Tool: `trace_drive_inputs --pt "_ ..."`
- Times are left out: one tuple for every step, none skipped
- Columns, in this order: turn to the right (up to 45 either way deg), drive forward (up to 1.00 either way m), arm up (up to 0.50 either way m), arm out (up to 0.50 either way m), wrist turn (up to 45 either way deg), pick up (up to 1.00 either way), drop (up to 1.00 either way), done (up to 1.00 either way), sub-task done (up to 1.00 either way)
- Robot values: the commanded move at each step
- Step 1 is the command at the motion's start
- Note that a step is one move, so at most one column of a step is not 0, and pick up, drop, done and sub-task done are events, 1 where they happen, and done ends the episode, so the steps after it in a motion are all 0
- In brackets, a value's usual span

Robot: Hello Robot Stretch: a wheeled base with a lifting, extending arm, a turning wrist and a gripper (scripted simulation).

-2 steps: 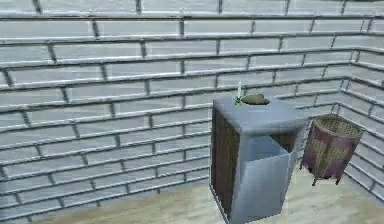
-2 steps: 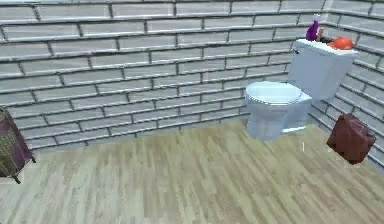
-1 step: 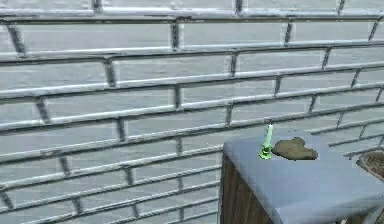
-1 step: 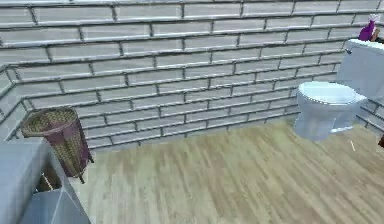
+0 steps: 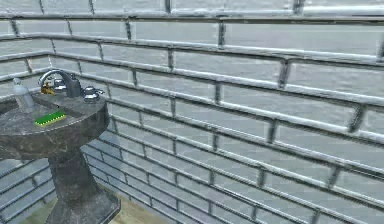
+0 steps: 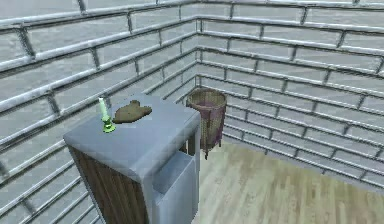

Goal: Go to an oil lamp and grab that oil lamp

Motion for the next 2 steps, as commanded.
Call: trace_drive_inputs --pt "-15.0 0.0 0.0 0.0 0.0 0.0 0.0 0.0 0.0" --pt "0.0 0.0 0.5 0.0 0.0 0.0 0.0 0.0 0.0"
